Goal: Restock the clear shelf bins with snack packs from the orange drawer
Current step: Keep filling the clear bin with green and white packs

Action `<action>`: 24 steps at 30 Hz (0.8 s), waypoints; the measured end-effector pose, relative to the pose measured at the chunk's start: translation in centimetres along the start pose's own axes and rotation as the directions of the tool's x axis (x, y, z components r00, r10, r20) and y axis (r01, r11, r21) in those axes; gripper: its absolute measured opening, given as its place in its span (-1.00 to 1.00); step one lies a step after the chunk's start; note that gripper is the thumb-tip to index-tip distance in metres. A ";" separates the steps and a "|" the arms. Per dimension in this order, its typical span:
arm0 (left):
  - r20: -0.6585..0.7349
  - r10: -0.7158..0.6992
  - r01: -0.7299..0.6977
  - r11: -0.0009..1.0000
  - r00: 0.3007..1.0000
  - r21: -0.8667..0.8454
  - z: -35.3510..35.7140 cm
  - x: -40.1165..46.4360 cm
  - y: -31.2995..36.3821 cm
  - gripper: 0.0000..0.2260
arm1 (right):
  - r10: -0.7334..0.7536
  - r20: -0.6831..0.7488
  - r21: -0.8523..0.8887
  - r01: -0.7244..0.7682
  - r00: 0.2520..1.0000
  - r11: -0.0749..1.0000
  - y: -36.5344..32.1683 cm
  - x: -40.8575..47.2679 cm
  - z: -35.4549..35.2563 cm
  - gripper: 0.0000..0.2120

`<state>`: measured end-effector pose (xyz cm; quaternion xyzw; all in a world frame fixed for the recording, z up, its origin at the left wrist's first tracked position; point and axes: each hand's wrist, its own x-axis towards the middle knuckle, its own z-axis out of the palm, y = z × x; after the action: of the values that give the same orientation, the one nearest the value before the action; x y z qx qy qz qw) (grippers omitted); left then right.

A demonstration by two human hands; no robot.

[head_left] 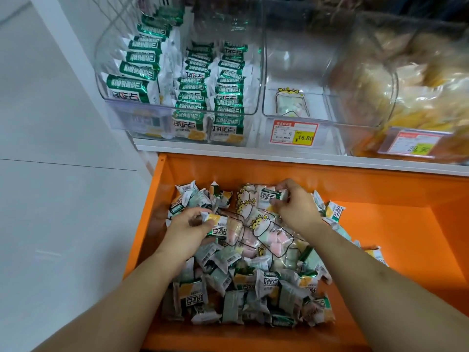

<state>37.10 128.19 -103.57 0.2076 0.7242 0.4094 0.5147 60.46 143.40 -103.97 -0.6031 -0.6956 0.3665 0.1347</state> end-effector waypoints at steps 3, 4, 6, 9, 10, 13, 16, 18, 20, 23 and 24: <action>0.011 -0.048 0.049 0.991 0.999 -0.122 0.5 -1.3 0.7 -0.79 | -0.001 0.160 0.199 -0.031 0.987 0.980 -3.2 -2.2 -0.9 -0.78; 0.020 -0.056 0.059 0.986 0.998 -0.157 0.6 -1.9 1.2 -0.80 | -0.019 0.199 0.254 -0.032 0.980 0.967 -4.2 -3.1 -1.2 -0.78; 0.035 -0.063 0.069 0.982 0.997 -0.177 0.6 -3.2 2.2 -0.77 | -0.065 0.261 0.353 -0.033 0.963 0.935 -6.1 -5.0 -1.7 -0.78; 0.113 -0.067 0.087 0.979 0.991 -0.183 0.1 -5.2 4.4 -0.71 | -0.092 0.314 0.379 -0.036 0.945 0.925 -8.1 -7.7 -2.5 -0.75; 0.156 -0.057 0.087 0.978 0.986 -0.192 -0.1 -5.9 5.0 -0.63 | -0.092 0.311 0.363 -0.029 0.946 0.931 -8.7 -8.4 -2.9 -0.72; 0.234 0.003 0.037 0.985 0.972 -0.167 -0.7 -7.8 7.1 -0.57 | -0.100 0.262 0.398 -0.013 0.960 0.917 -10.3 -10.2 -5.2 -0.66; 0.274 0.091 -0.068 0.993 0.957 -0.093 -1.2 -10.2 9.3 -0.81 | -0.151 0.210 0.431 0.047 0.966 0.901 -11.7 -11.8 -8.0 -0.72; 0.293 0.141 -0.118 0.988 0.946 -0.096 -1.3 -12.1 11.0 -0.84 | -0.200 0.202 0.448 0.091 0.959 0.890 -12.4 -12.9 -9.5 -0.72; 0.309 0.165 -0.124 0.981 0.937 -0.147 -1.5 -13.8 12.4 -0.84 | -0.253 0.213 0.454 0.134 0.944 0.881 -13.0 -13.9 -10.8 -0.72; 0.341 0.157 -0.105 0.981 0.927 -0.166 -2.3 -15.3 13.8 -0.83 | -0.318 0.239 0.428 0.194 0.917 0.883 -13.5 -15.0 -12.0 -0.73; 0.355 0.151 -0.104 0.983 0.923 -0.149 -2.6 -15.7 14.2 -0.82 | -0.333 0.232 0.420 0.214 0.914 0.882 -13.7 -15.4 -12.2 -0.73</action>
<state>39.01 124.06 -82.77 0.2935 0.5733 0.4417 0.6245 61.65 133.11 -82.38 -0.3969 -0.7007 0.5597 0.1955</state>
